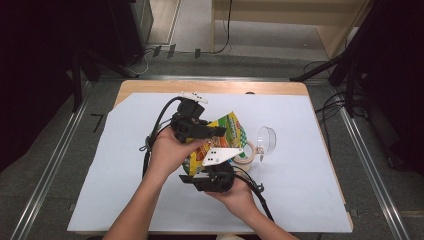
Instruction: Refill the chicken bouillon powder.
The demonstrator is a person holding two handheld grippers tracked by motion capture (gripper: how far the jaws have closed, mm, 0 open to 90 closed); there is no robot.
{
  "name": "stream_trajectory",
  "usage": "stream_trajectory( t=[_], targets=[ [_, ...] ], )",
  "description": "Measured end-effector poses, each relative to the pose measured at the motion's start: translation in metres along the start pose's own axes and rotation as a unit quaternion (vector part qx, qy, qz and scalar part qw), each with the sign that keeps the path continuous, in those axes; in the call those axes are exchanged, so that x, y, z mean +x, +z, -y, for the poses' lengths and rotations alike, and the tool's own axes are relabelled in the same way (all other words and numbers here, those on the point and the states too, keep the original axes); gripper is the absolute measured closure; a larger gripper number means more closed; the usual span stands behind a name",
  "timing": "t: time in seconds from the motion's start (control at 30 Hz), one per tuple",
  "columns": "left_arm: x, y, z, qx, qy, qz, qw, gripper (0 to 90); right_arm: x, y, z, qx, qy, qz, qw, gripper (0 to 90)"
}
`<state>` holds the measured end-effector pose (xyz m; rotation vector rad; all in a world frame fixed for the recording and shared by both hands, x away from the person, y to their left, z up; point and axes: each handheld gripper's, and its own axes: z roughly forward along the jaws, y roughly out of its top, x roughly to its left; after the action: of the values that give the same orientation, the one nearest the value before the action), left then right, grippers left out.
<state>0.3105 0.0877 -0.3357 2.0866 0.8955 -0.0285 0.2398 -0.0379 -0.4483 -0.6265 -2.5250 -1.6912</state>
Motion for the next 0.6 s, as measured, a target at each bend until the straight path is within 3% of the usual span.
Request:
stream_trajectory(
  t=[0.6],
  targets=[
    [-0.015,-0.005,-0.002,0.002,0.012,-0.016,0.9998,72.0,0.001,0.000,0.000,-0.011,0.010,-0.012,0.9998,69.5]
  ],
)
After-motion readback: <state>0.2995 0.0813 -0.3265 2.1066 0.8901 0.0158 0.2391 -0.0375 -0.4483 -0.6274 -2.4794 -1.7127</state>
